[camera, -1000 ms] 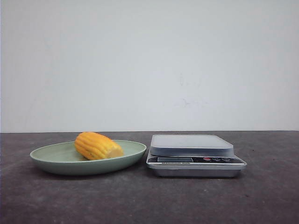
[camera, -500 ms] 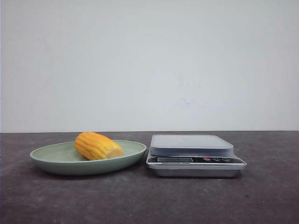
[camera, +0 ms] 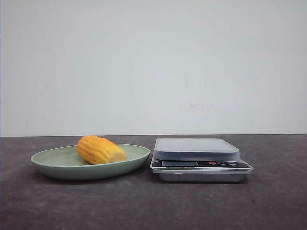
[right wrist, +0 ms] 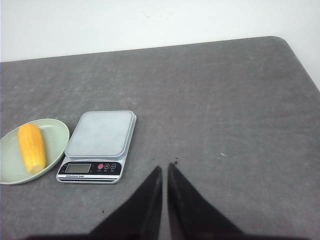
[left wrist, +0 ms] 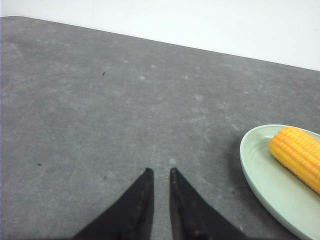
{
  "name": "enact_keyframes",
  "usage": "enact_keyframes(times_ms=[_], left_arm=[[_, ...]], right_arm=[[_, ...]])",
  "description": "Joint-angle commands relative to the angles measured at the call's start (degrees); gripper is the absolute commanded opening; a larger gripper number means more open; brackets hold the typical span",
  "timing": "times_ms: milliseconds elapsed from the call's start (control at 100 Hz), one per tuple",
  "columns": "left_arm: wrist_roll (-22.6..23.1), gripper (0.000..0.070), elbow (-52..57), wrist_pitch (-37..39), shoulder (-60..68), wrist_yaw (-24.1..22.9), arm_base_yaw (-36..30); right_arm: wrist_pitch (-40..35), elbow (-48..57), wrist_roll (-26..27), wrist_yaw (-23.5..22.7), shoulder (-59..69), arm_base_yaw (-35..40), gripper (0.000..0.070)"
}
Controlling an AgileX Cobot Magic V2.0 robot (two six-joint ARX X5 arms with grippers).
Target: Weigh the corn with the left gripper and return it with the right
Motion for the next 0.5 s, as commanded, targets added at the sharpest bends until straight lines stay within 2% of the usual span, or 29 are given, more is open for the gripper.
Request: enact_keyframes(times_ms=[0,260,380,490], left_arm=[[1.0,0.0011,-1.0,-0.3,-0.1,0.1,0.0],[1.0,0.0011,-1.0,-0.3,-0.1,0.1,0.0],[1.0,0.0011,-1.0,-0.3,-0.1,0.1,0.0],[1.0,0.0011,-1.0,-0.3,-0.1,0.1,0.0]], right_arm=[[0.6,0.7,0.5,-0.1,0.0,0.2,0.0010],[0.6,0.7,0.3,0.0,0.0,0.2,0.0010],[1.2,0.7,-1.7,0.1,0.0,0.2,0.0010],[5.5,0.3,-2.3,0.0,-0.1,-0.3,0.0010]])
